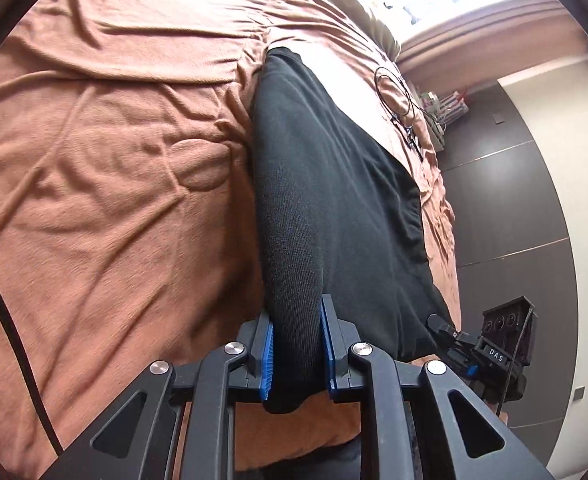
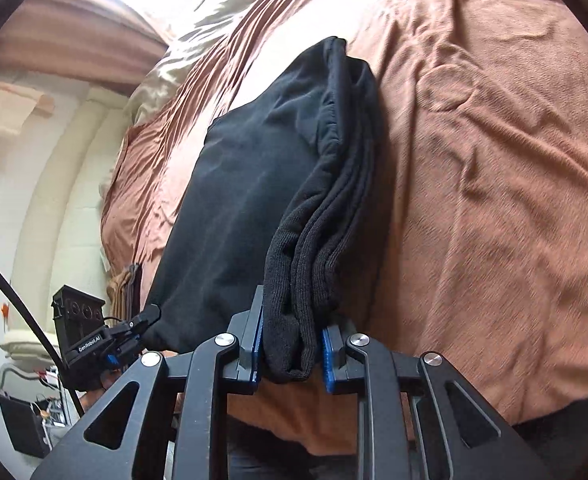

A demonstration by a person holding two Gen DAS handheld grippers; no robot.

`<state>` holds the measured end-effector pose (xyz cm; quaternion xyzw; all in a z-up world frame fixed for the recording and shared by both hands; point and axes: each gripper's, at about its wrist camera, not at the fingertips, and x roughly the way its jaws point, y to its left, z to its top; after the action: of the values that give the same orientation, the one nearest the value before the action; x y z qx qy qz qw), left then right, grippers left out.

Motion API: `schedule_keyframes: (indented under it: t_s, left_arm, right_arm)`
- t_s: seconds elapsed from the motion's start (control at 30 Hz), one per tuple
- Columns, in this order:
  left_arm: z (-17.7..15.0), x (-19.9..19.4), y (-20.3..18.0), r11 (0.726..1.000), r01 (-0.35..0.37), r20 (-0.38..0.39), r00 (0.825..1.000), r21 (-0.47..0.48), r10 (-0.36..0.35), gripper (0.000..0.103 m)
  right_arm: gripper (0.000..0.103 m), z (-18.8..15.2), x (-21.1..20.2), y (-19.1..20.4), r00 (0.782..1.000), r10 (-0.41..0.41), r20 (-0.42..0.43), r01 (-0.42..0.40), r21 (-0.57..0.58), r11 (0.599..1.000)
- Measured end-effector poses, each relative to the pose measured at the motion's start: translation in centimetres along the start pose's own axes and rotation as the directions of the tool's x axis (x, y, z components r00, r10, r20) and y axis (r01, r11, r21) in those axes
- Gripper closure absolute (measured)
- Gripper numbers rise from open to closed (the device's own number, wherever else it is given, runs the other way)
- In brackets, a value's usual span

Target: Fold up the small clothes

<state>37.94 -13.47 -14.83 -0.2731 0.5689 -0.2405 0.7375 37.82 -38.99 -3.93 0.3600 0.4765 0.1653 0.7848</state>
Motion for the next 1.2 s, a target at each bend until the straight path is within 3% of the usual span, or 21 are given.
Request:
schedule_keyframes:
  t_s: [0.47, 0.63, 0.73, 0.8, 0.9, 1.1, 1.2]
  left_arm:
    - [-4.8, -4.2, 2.7, 1.0, 0.008, 0.055, 0.998, -0.029, -0.006, 0.083]
    - [-6.0, -4.9, 3.6, 0.999, 0.013, 0.065, 0.998, -0.046, -0.01, 0.083]
    - [-6.2, -4.6, 3.9, 0.998, 0.008, 0.067, 0.998, -0.062, -0.004, 0.082]
    - [-6.4, -4.1, 4.1, 0.998, -0.03, 0.051, 0.998, -0.058, 0.033, 0.078]
    - [-6.5, -3.5, 4.5, 0.992, -0.116, 0.027, 0.993, -0.055, 0.118, 0.074]
    - [-5.9, -4.6, 4.5, 0.989, -0.144, 0.075, 0.986, -0.044, 0.147, 0.073]
    - [-5.2, -4.5, 4.5, 0.99, -0.136, 0.086, 0.987, -0.036, 0.139, 0.066]
  right_arm:
    - [0.084, -4.0, 0.4, 1.6, 1.0, -0.006, -0.031, 0.005, -0.036, 0.999]
    - [0.083, -5.3, 0.2, 1.8, 0.998, -0.054, -0.034, 0.052, -0.057, 0.997]
    - [0.074, -5.6, 0.4, 1.4, 0.992, -0.115, -0.049, 0.112, -0.053, 0.992]
    - [0.06, -5.6, 0.5, 1.0, 0.987, -0.154, -0.053, 0.152, -0.041, 0.987]
    - [0.059, -5.5, 0.5, 1.1, 0.992, -0.12, -0.047, 0.118, -0.043, 0.992]
    - [0.059, -4.4, 0.2, 1.2, 0.996, -0.083, -0.014, 0.082, -0.084, 0.993]
    - [0.059, -4.0, 1.0, 0.2, 0.997, -0.074, -0.012, 0.073, -0.097, 0.993]
